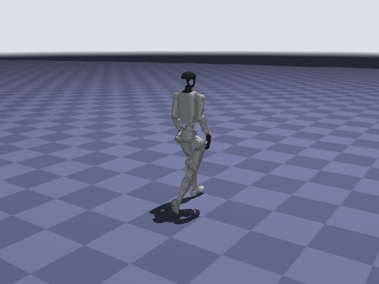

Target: Walk run

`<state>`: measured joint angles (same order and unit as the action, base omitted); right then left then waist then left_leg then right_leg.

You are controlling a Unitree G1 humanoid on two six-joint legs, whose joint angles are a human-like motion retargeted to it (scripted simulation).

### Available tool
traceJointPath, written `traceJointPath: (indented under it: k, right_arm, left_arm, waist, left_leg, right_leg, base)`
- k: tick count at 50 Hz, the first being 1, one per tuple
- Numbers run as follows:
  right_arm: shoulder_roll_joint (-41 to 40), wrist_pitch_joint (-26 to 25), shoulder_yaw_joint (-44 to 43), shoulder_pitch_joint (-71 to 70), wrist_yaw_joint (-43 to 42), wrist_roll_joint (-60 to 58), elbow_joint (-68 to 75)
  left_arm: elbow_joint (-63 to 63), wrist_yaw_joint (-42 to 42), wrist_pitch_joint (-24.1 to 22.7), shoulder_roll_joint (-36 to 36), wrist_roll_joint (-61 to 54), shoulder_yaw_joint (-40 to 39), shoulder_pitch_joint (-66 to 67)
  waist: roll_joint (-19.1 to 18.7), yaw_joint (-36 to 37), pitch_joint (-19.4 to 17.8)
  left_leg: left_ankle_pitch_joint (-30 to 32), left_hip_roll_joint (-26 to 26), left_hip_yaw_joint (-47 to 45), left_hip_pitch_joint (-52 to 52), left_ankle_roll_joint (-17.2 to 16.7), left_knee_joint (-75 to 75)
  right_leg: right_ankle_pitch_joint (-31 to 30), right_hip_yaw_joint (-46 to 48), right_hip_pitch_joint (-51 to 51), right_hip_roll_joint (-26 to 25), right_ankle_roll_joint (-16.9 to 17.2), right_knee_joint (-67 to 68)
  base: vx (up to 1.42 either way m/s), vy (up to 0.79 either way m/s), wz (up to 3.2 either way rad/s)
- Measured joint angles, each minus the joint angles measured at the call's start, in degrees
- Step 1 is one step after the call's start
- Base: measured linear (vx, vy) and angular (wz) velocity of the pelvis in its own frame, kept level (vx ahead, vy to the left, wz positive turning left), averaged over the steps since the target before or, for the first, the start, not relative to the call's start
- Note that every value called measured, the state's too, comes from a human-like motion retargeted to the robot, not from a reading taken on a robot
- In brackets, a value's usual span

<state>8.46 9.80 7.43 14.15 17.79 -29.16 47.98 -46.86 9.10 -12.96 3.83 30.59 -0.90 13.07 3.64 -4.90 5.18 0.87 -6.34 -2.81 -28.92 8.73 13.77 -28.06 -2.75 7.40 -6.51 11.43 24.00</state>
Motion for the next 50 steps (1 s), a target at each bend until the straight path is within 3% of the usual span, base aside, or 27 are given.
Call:
traceJointPath:
  k: [2, 3, 5, 7, 8, 12, 17, 18, 21, 25, 27, 30, 32, 33, 35, 38, 42, 47, 50]
  right_arm:
    - [0.32, 0.08, 1.13, -0.99, -0.96, -0.83, -0.71]
    - [0.39, 0.43, 1.36, -1.50, -1.64, -1.43, -1.06]
    - [0.47, 0.89, 0.87, -1.79, -3.76, -2.46, -2.05]
    - [0.44, 1.16, -0.95, -1.25, -6.83, -1.81, -3.07]
    - [0.14, 1.86, -2.05, -0.76, -8.45, -0.46, -3.56]
    - [-0.16, 7.04, -3.67, 1.15, -15.49, 9.31, -6.17]
    - [0.02, 10.21, -3.33, 2.19, -16.57, 11.92, -7.62]
    - [-0.20, 9.38, -3.18, 1.95, -15.44, 10.93, -7.31]
    - [-0.73, 6.46, -2.33, 1.84, -10.93, 6.64, -6.63]
    - [-1.67, 3.91, -3.52, 2.54, -10.40, 3.52, -7.64]
    - [-3.07, 5.31, -4.72, 2.89, -13.82, 7.05, -7.93]
    - [-3.77, 7.33, -4.68, 2.13, -16.45, 13.53, -6.66]
    - [-2.68, 5.19, -4.42, 1.17, -13.83, 13.03, -6.29]
    - [-2.01, 3.73, -4.23, 0.54, -12.03, 11.64, -6.01]
    - [-1.00, 0.38, -4.41, -0.77, -8.37, 7.64, -5.39]
    - [-0.04, -4.69, -4.54, -1.29, -5.05, 0.98, -5.96]
    - [1.16, -4.66, -3.36, -0.07, -3.45, -2.97, -7.58]
    - [1.12, -2.01, -2.95, 1.24, -2.29, -1.43, -5.76]
    - [0.41, -2.89, -4.01, 0.85, 0.87, -0.31, -3.31]
  left_arm:
    - [-0.62, 3.88, 1.74, 1.92, 0.82, 0.12, -1.21]
    - [-0.91, 5.57, 2.89, 3.00, 2.38, 0.48, -1.82]
    - [-1.43, 9.25, 5.24, 4.71, 6.60, 1.68, -3.11]
    - [-1.44, 14.17, 6.12, 5.71, 12.28, 3.39, -4.43]
    - [-1.03, 16.18, 5.62, 6.38, 14.64, 4.69, -4.80]
    - [1.17, 15.97, 0.66, 8.19, 18.68, 9.03, -4.79]
    - [-0.29, 11.37, -2.76, 7.20, 16.27, 9.70, -3.87]
    - [-1.32, 12.28, -2.77, 6.92, 15.54, 9.19, -4.19]
    - [-3.52, 16.41, -1.37, 5.88, 14.67, 7.22, -4.85]
    - [-3.92, 16.76, -0.01, 5.10, 15.89, 6.83, -4.14]
    - [-3.89, 15.30, 0.08, 5.25, 17.14, 7.48, -3.60]
    - [-3.33, 14.37, 1.25, 5.36, 20.11, 8.21, -2.82]
    - [-2.99, 13.63, 1.83, 5.43, 20.72, 8.72, -3.07]
    - [-2.77, 13.36, 1.66, 5.53, 20.92, 8.64, -3.35]
    - [-1.95, 12.40, 1.46, 5.65, 21.24, 8.22, -3.44]
    - [-0.58, 8.15, 0.72, 4.82, 18.59, 6.55, -2.25]
    - [1.69, -0.07, -2.01, 3.97, 9.48, 5.36, -0.80]
    - [2.90, -2.85, -2.73, 3.39, 8.78, 3.87, -0.19]
    - [1.08, 0.44, -0.55, 2.88, 10.74, 4.25, -1.09]
  waist:
    - [-0.09, -2.37, -1.38]
    - [-1.04, -2.45, -1.41]
    - [-5.35, -2.37, -1.36]
    - [-6.73, -3.03, -2.17]
    - [-7.69, -4.44, -2.51]
    - [-10.03, -11.24, -3.11]
    - [-7.21, -15.63, -3.40]
    - [-7.16, -16.18, -3.61]
    - [-7.91, -15.27, -2.93]
    - [-8.50, -16.19, -0.80]
    - [-8.59, -18.86, -0.13]
    - [-8.25, -19.29, -0.28]
    - [-7.95, -18.08, -1.42]
    - [-6.92, -17.54, -1.42]
    - [-4.21, -16.57, -0.36]
    - [-2.22, -13.76, -1.23]
    - [-0.50, -8.07, -2.49]
    - [-2.47, -2.84, -4.00]
    - [-2.41, -2.99, -3.50]
  left_leg:
    - [-4.05, 1.13, -3.30, 3.84, -0.28, 2.87]
    - [-4.99, 4.25, -8.06, 6.52, -0.71, 2.23]
    - [-6.35, 6.97, -8.03, 10.90, -0.36, -1.06]
    - [-7.26, 5.77, -5.76, 14.19, -0.68, -2.58]
    - [-7.24, 5.89, -5.47, 16.06, -1.01, -3.84]
    - [-8.81, 4.42, -1.27, 22.96, -1.25, -8.22]
    - [-12.94, 0.19, 1.58, 31.64, -1.50, -10.19]
    - [-13.56, 0.46, 2.14, 33.12, -2.04, -10.34]
    - [-13.82, 1.98, 1.19, 36.23, -4.67, -10.03]
    - [-4.83, 3.18, 2.72, 38.26, -11.30, -5.86]
    - [7.06, 3.95, 6.32, 38.09, -16.27, -0.04]
    - [24.11, 4.55, 7.73, 32.02, -22.99, 17.92]
    - [29.13, 6.77, 5.18, 25.51, -21.64, 34.10]
    - [29.13, 5.25, 5.58, 23.11, -20.34, 37.67]
    - [24.38, 2.44, 2.80, 18.53, -16.60, 38.67]
    - [16.08, 3.27, -1.82, 11.39, -12.97, 37.59]
    - [6.27, 4.85, -8.38, 3.52, -8.29, 25.36]
    - [3.27, 4.78, -11.25, -0.24, -4.30, -2.35]
    - [-1.77, 0.19, -7.95, -1.87, -7.05, -14.21]
  right_leg:
    - [-1.94, 1.07, -6.47, -1.76, 3.34, 17.16]
    - [-1.94, 3.03, -8.81, -1.63, 3.39, 21.48]
    - [1.64, 4.95, -12.95, -3.72, 1.63, 20.87]
    - [7.02, 5.54, -17.46, -2.95, -0.90, 20.95]
    - [9.30, 5.87, -19.49, -2.56, -0.36, 19.75]
    - [18.32, 9.17, -27.11, 4.16, -0.89, 9.03]
    - [20.89, 12.19, -31.48, 14.71, -4.47, -14.30]
    - [22.00, 11.17, -32.82, 14.63, -5.94, -18.42]
    - [26.07, 8.38, -34.64, 12.10, -4.57, -28.14]
    - [24.12, 11.90, -34.41, 11.52, -9.80, -21.91]
    - [18.94, 8.23, -32.72, 11.67, -8.75, -19.13]
    - [23.10, -0.92, -29.94, 10.00, -11.99, -14.55]
    - [25.39, 8.56, -25.66, 10.45, -13.99, -13.54]
    - [25.97, 9.28, -23.72, 10.85, -14.33, -14.17]
    - [27.05, 8.86, -21.01, 11.68, -15.12, -15.71]
    - [27.37, 7.30, -16.74, 9.93, -15.96, -18.25]
    - [28.13, 2.95, -11.91, 6.04, -18.17, -21.08]
    - [31.95, 0.70, -4.73, 0.37, -20.53, -22.75]
    - [33.53, 3.27, -1.35, -0.11, -20.32, -22.75]
  base:
    - [1.25, -0.34, 0.26]
    - [0.99, -0.21, -0.29]
    - [0.90, 0.02, -0.41]
    - [0.95, -0.03, 0.35]
    - [1.00, -0.09, 1.19]
    - [0.94, -0.17, 1.33]
    - [0.98, -0.37, 0.58]
    - [0.83, -0.41, 0.22]
    - [0.90, -0.46, -0.23]
    - [1.10, -0.55, 0.49]
    - [1.19, -0.69, 1.10]
    - [0.93, -0.54, 0.40]
    - [0.86, -0.48, -0.16]
    - [0.97, -0.55, -0.27]
    - [0.96, -0.57, -0.19]
    - [0.93, -0.52, -0.61]
    - [0.78, -0.38, -1.17]
    - [0.94, -0.29, -0.95]
    - [1.00, -0.21, -0.02]
